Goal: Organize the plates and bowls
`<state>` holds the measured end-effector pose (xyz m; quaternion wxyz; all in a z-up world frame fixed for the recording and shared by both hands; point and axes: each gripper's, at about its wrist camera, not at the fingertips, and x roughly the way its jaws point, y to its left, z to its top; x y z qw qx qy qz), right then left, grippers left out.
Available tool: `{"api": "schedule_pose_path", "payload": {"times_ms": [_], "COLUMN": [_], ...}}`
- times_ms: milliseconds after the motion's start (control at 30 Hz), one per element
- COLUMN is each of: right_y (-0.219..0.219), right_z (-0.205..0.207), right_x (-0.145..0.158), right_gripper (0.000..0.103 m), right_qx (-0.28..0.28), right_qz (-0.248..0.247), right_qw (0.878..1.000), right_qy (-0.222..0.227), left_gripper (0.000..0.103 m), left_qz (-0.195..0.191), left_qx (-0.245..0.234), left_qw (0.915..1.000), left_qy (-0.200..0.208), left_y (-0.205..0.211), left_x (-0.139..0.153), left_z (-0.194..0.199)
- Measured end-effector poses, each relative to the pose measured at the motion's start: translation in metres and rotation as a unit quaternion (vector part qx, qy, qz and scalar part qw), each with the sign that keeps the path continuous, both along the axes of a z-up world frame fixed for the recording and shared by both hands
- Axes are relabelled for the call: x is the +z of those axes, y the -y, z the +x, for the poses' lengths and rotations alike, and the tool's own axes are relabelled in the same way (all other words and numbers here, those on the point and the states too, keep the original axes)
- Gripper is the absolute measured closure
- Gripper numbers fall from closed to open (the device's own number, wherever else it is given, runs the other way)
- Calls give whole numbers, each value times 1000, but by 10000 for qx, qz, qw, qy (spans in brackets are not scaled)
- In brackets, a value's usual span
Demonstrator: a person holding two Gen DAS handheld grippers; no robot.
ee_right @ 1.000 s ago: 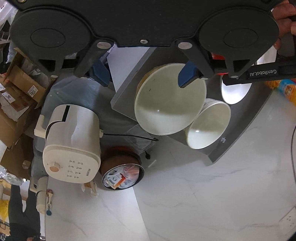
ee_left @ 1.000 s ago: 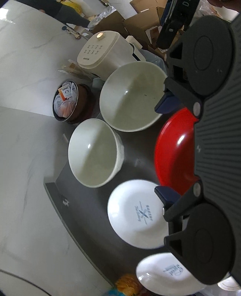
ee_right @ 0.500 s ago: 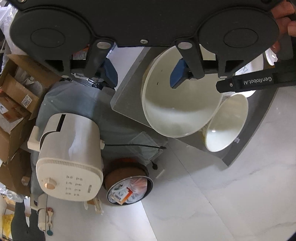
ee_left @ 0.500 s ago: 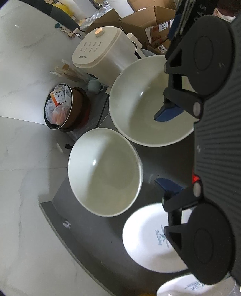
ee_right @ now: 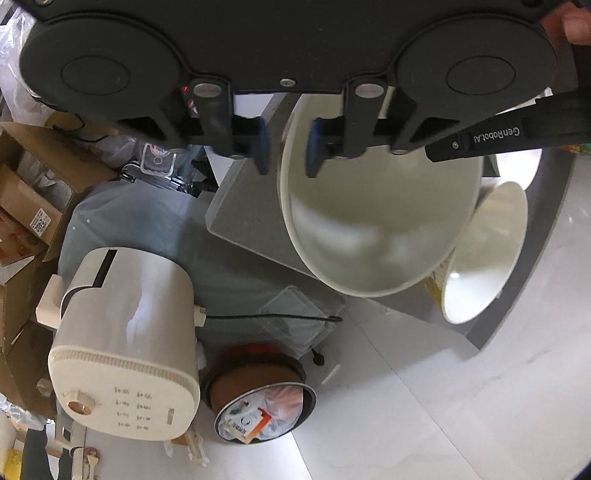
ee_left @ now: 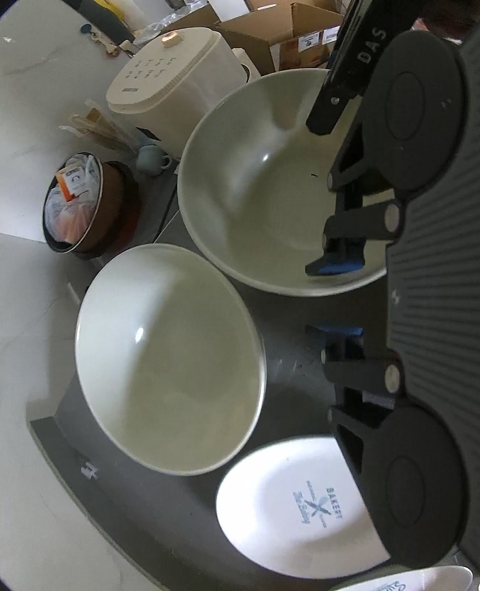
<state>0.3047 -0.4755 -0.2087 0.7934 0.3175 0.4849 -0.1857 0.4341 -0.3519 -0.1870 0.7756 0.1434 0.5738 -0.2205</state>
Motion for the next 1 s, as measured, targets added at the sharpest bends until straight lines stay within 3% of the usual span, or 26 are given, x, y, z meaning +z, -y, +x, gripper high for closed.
{"api": "schedule_pose_path", "payload": {"times_ms": [100, 400, 567, 667, 1000], "right_y": [-1, 4, 4, 6, -10], "right_z": [-1, -13, -17, -21, -31], "right_x": [0, 17, 52, 71, 98], "right_gripper": [93, 94, 94, 93, 93], "right_qx": [-43, -92, 85, 109, 319], "right_qz": [-38, -43, -200, -241, -243], "right_qw": [10000, 9997, 9985, 9973, 9943], "right_qy": [-13, 226, 505, 680, 987], "left_gripper": [93, 95, 95, 94, 94], "left_qz": [29, -42, -211, -312, -601], "left_qx": [-56, 97, 279, 281, 560], "left_qw": [9999, 9998, 9993, 9991, 9961], "left_qy": [-121, -160, -157, 69, 329], "left_y": [6, 8, 2, -2, -24], "left_x": [-5, 5, 29, 52, 96], "left_z": [1, -4, -12, -23, -43]}}
